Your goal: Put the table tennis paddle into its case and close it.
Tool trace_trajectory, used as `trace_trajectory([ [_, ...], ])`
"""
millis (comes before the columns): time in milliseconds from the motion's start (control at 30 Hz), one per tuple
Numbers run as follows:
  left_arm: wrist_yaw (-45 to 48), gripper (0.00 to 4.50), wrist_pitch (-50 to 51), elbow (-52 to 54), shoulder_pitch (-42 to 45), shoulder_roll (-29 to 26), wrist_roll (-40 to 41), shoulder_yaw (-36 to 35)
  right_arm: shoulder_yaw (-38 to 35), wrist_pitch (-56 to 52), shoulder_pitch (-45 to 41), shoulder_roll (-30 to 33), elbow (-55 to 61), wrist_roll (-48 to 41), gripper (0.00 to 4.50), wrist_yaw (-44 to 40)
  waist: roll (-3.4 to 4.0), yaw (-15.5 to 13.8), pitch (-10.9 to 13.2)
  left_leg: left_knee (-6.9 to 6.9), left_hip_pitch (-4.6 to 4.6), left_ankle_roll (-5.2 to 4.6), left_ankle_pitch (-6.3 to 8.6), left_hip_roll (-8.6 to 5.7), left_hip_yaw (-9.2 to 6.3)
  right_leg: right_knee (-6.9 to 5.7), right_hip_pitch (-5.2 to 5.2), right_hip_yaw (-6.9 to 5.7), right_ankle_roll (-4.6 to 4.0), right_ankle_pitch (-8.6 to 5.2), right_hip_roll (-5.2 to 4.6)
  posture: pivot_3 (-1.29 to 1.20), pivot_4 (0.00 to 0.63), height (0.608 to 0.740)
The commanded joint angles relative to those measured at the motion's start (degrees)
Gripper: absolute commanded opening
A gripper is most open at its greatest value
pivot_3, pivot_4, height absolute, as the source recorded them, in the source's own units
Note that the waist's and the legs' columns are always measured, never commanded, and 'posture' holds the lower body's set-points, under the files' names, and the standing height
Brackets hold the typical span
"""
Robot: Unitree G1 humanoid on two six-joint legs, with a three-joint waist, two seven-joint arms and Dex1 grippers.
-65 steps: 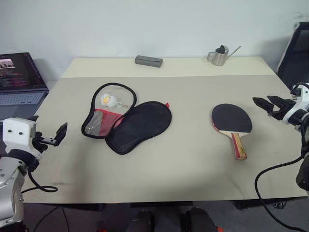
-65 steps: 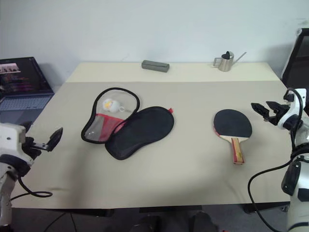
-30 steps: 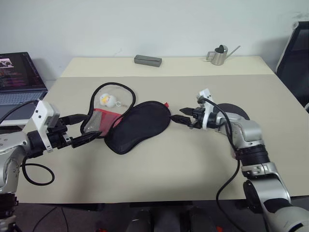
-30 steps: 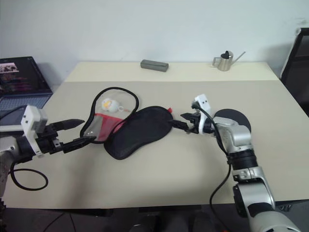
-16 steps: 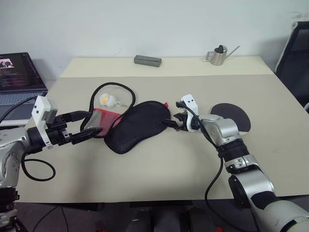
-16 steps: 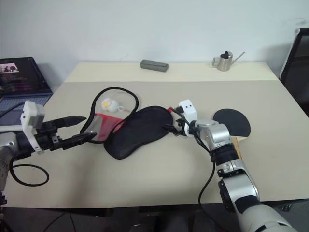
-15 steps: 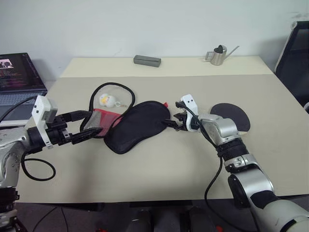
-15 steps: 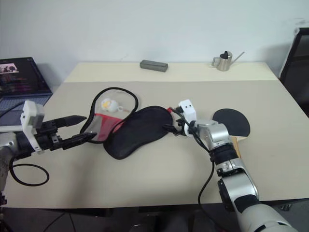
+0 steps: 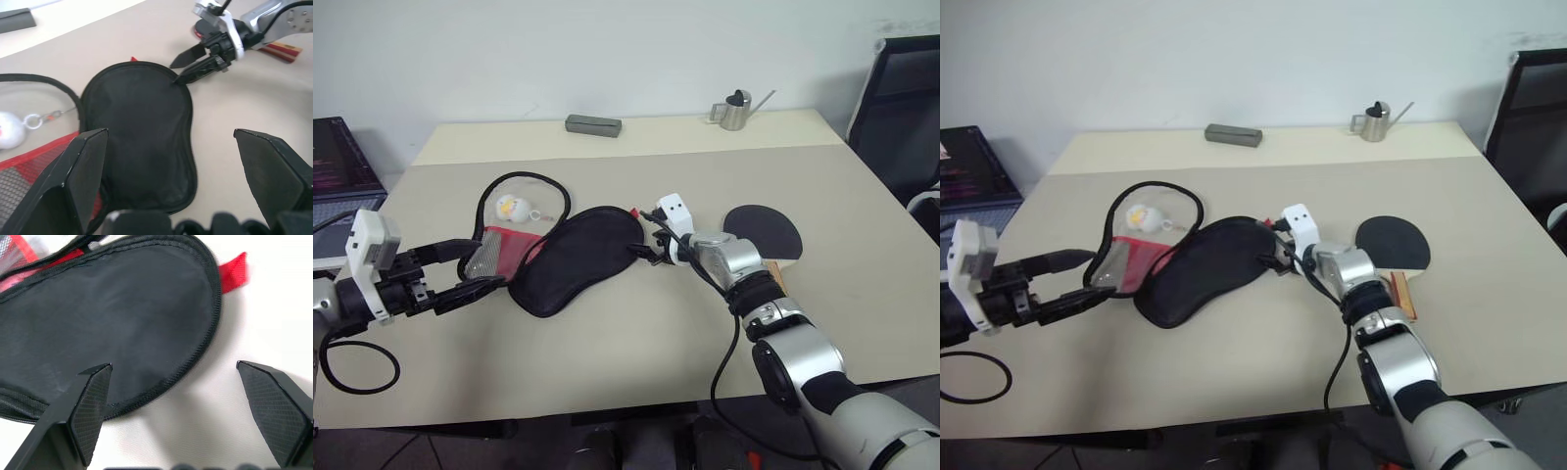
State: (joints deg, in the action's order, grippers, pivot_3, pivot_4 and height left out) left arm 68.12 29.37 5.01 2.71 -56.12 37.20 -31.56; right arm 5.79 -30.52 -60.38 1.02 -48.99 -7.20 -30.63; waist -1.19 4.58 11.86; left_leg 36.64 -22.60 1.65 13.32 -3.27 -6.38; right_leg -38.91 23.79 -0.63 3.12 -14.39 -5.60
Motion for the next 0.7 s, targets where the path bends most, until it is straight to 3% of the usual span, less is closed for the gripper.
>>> trace_trajectory([
  [33,-0.41,4.5,-0.41,1.96,-0.51,-0.33,1.08,-2.83,0.5,2.74,-2.36,-1.83,-1.77,1.3,4.46,0.08,0.0,0.11,0.0,0.0,0.02,0.01,0.0,0.01,0.03,0.0,0.0,0.02,-0.05,0.03,0.11,0.0,0.15,0.74],
  [100,-0.48,4.5,-0.57,1.96,-0.76,-0.23,1.04,-2.95,0.69,3.88,-3.05,-2.57,-2.75,2.17,4.3,0.15,0.0,0.15,0.0,0.0,0.06,0.02,0.01,0.08,0.08,0.0,0.02,0.06,-0.15,0.09,0.3,0.0,0.15,0.74],
  [200,-0.57,4.5,-0.86,1.82,-0.93,-0.13,0.98,-2.88,1.05,5.23,-3.72,-3.15,-3.72,3.36,3.54,0.4,0.0,0.15,0.0,0.0,0.06,0.05,0.02,0.21,0.08,0.0,0.07,0.05,-0.25,0.15,0.5,0.0,0.15,0.74],
  [533,-0.89,4.5,-1.59,1.23,-0.79,-0.01,0.58,-1.86,1.18,7.73,-3.87,-2.52,-4.5,6.27,0.01,1.17,-0.02,0.15,-0.01,-0.01,0.0,0.13,0.05,0.78,0.32,0.0,0.25,0.14,-0.4,0.23,0.7,0.0,0.15,0.74],
  [700,-0.73,4.5,-1.59,1.72,-1.04,0.24,0.71,-0.65,0.76,7.87,-4.87,-1.2,-5.51,6.53,0.01,0.29,-0.02,0.15,-0.01,-0.01,0.0,0.13,0.05,0.79,0.34,0.0,0.25,0.15,-0.42,0.24,0.71,0.0,0.15,0.74],
])
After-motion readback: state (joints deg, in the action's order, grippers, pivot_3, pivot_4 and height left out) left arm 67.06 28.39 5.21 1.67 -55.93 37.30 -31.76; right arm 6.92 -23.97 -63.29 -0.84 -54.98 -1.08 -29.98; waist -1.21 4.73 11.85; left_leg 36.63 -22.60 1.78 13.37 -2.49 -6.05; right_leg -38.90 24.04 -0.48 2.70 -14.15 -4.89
